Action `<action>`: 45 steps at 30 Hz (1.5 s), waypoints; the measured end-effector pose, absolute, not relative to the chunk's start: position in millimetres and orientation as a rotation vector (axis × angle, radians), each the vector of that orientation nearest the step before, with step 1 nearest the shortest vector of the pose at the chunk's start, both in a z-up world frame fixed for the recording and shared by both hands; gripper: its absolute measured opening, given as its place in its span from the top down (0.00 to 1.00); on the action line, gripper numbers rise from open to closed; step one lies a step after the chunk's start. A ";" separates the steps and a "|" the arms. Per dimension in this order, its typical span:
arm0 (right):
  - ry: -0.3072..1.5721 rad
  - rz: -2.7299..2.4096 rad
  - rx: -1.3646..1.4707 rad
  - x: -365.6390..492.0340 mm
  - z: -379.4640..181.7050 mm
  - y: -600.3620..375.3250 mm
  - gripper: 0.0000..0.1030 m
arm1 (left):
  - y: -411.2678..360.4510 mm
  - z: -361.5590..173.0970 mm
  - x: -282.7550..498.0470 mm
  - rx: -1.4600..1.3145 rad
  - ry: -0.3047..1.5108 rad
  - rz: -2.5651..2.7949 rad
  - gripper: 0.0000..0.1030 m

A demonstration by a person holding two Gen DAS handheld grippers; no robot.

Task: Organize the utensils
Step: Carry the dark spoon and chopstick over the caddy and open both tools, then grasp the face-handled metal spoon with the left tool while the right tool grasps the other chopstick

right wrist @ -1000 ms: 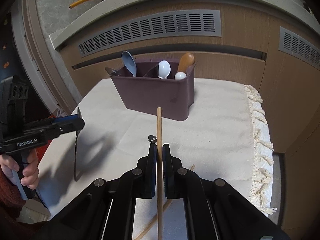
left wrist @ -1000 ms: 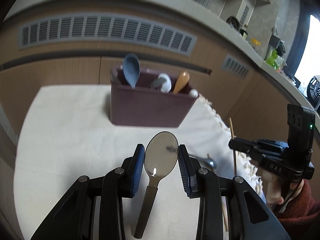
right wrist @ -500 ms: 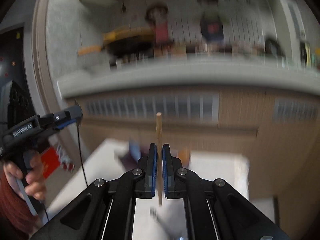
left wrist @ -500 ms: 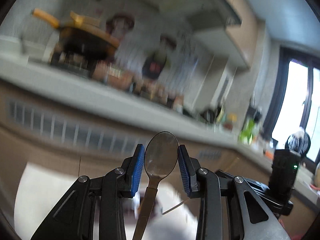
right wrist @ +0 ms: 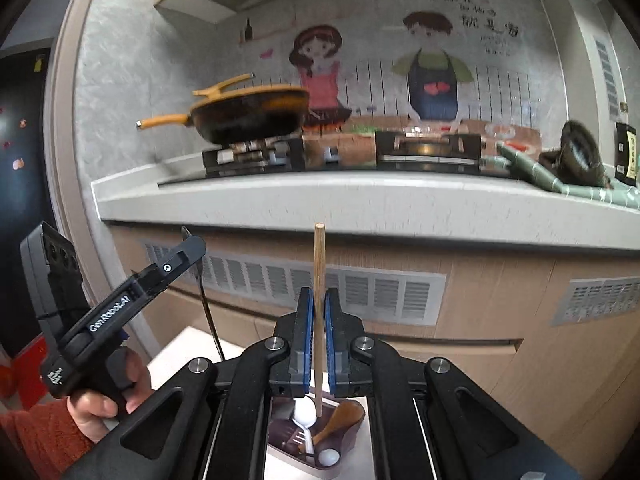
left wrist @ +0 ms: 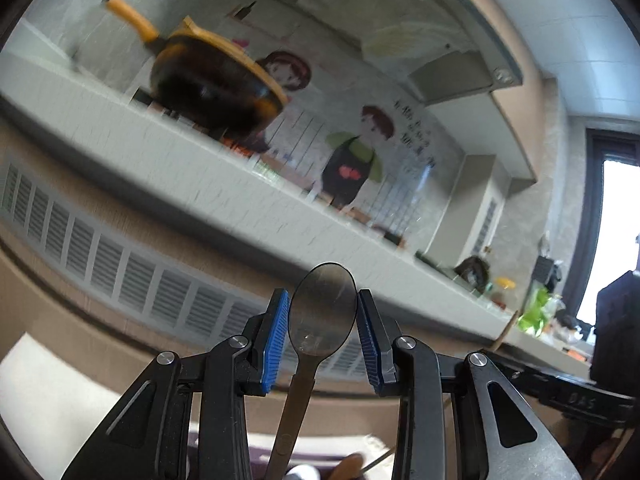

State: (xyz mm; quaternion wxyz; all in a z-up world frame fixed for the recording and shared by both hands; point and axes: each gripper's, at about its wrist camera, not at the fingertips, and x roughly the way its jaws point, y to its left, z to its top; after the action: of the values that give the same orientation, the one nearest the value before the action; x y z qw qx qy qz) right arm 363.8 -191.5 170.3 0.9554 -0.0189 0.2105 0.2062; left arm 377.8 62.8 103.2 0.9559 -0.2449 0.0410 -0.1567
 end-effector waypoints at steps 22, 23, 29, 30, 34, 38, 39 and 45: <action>0.757 0.366 -0.032 353.8 77.3 -213.6 0.78 | 56.9 81.5 341.7 -0.378 0.291 -0.221 0.64; 0.751 0.336 -0.066 344.4 76.4 -216.7 0.75 | 55.2 83.0 336.8 -0.366 0.310 -0.222 0.64; 0.804 0.256 -0.147 301.2 46.3 -242.4 0.73 | 10.8 37.2 294.9 -0.242 0.556 -0.277 0.60; 0.813 0.246 -0.144 295.6 41.0 -249.6 0.73 | 2.8 27.4 289.5 -0.234 0.595 -0.290 0.60; 0.854 0.220 -0.120 267.2 18.8 -276.3 0.73 | -38.1 -23.6 264.5 -0.187 0.794 -0.349 0.60; 0.896 0.271 -0.110 249.2 -1.5 -286.7 0.73 | -58.0 -49.9 253.5 -0.157 0.882 -0.390 0.61; 0.913 0.299 -0.109 244.3 -6.2 -286.1 0.73 | -60.8 -51.6 256.7 -0.165 0.892 -0.429 0.61; 0.985 0.426 -0.035 214.6 -33.2 -279.5 0.73 | -93.5 -55.8 316.6 -0.171 0.973 -0.619 0.61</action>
State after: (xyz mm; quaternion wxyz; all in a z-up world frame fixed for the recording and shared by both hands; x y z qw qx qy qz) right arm 214.6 -279.5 -33.2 0.8593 -0.0168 0.4691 0.2031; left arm 316.6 -93.5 -55.8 0.8350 -0.0807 0.4592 -0.2921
